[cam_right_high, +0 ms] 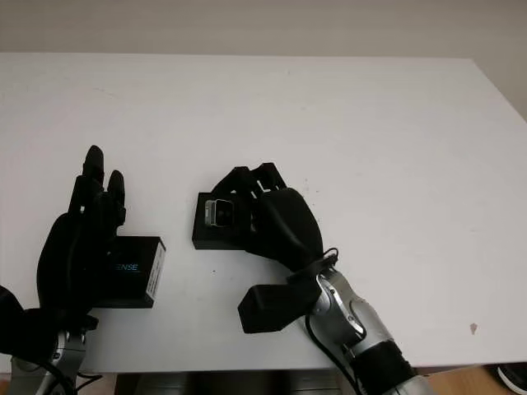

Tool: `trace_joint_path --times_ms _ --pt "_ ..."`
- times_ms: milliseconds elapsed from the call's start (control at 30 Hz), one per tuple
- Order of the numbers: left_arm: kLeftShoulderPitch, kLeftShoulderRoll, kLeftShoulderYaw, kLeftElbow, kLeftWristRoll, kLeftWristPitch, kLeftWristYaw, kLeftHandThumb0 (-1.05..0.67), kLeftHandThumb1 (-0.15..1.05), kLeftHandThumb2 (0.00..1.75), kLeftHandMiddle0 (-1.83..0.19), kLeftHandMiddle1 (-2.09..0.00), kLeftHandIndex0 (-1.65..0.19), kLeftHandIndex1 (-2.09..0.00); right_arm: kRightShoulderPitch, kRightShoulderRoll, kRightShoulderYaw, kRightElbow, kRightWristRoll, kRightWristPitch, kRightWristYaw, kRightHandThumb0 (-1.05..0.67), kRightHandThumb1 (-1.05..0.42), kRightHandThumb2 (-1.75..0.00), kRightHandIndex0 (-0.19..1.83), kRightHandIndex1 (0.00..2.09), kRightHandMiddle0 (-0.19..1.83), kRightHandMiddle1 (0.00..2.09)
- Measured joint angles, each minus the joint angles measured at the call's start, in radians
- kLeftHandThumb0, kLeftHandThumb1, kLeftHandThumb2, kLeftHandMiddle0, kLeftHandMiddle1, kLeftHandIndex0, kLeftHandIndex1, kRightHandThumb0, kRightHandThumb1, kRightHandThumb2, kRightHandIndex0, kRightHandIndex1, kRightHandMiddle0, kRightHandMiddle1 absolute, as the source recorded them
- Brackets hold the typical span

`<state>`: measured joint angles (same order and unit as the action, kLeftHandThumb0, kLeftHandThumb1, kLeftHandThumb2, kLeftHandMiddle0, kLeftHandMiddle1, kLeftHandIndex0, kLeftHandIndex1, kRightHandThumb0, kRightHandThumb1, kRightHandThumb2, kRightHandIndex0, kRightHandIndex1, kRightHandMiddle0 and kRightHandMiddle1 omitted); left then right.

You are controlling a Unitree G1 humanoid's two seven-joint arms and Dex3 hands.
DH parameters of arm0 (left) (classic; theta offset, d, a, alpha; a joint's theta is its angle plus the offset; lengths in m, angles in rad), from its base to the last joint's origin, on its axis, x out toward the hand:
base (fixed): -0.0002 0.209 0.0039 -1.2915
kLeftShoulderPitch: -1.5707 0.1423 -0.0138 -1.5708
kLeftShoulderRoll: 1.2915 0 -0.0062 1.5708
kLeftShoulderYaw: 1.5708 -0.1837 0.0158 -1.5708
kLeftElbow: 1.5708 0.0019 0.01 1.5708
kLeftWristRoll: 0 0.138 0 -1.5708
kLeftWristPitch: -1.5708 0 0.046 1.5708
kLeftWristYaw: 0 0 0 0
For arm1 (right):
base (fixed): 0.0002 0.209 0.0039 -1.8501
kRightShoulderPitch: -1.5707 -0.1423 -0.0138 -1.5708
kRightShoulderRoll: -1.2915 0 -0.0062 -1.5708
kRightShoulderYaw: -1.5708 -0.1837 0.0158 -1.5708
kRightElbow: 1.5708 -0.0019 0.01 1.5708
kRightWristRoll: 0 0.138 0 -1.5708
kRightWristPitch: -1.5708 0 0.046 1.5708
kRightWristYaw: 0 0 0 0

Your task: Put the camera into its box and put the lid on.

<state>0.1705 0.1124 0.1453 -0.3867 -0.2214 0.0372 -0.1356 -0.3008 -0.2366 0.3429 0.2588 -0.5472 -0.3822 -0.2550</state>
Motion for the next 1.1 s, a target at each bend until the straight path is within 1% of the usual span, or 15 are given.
trace_joint_path --times_ms 200,267,367,600,800,900,967,1000,1067,1100 --pt "0.000 0.000 -0.002 -0.001 0.000 0.000 0.000 -0.80 1.05 0.57 0.19 0.00 0.19 0.00 0.000 0.037 -0.053 0.000 0.148 0.013 0.121 -0.41 -1.05 -0.09 -0.06 1.12 0.14 1.84" --pt "0.000 0.000 -0.003 -0.001 0.000 0.000 0.001 -0.80 1.05 0.57 0.19 0.00 0.19 0.00 -0.002 0.041 -0.067 -0.002 0.184 0.027 0.163 -0.42 -1.05 -0.09 -0.03 1.05 0.15 1.81" --pt "0.000 0.000 -0.005 -0.001 0.004 0.000 0.006 -0.79 1.05 0.58 0.19 0.00 0.19 0.00 -0.003 0.041 -0.090 -0.011 0.226 0.058 0.221 -0.43 -1.05 -0.09 0.00 0.98 0.17 1.78" --pt "-0.001 0.000 -0.013 -0.001 0.011 0.000 0.010 -0.79 1.05 0.59 0.19 0.00 0.19 0.00 -0.015 0.048 -0.138 -0.083 0.301 0.125 0.302 -0.45 -1.04 -0.06 0.06 0.91 0.21 1.75" --pt "-0.002 0.000 -0.014 -0.001 0.012 0.001 0.011 -0.79 1.05 0.58 0.19 0.00 0.19 0.00 -0.047 0.035 -0.180 -0.159 0.373 0.223 0.408 -0.49 -1.03 -0.05 0.09 0.87 0.29 1.73" --pt "-0.002 -0.001 -0.014 -0.001 0.012 0.001 0.011 -0.79 1.05 0.58 0.19 0.00 0.19 0.00 -0.082 0.010 -0.201 -0.172 0.408 0.295 0.484 -0.50 -1.02 -0.05 0.12 0.84 0.35 1.74" --pt "-0.002 -0.001 -0.015 -0.001 0.014 0.001 0.011 -0.79 1.05 0.59 0.19 0.00 0.19 0.00 -0.114 -0.011 -0.218 -0.176 0.441 0.353 0.541 -0.49 -1.01 -0.05 0.12 0.81 0.34 1.72" --pt "-0.002 -0.001 -0.015 -0.001 0.015 0.000 0.011 -0.79 1.05 0.59 0.19 0.00 0.19 0.00 -0.131 -0.023 -0.225 -0.180 0.457 0.383 0.574 -0.49 -1.01 -0.05 0.13 0.78 0.34 1.70" --pt "-0.001 -0.001 -0.017 -0.002 0.017 0.000 0.011 -0.79 1.05 0.59 0.19 0.00 0.19 0.00 -0.178 -0.049 -0.239 -0.182 0.510 0.476 0.660 -0.48 -0.98 -0.05 0.20 0.60 0.39 1.64" --pt "-0.001 -0.001 -0.018 -0.002 0.017 -0.001 0.011 -0.79 1.05 0.59 0.19 0.00 0.19 0.00 -0.205 -0.062 -0.245 -0.179 0.540 0.521 0.705 -0.47 -0.97 -0.05 0.22 0.56 0.40 1.63"
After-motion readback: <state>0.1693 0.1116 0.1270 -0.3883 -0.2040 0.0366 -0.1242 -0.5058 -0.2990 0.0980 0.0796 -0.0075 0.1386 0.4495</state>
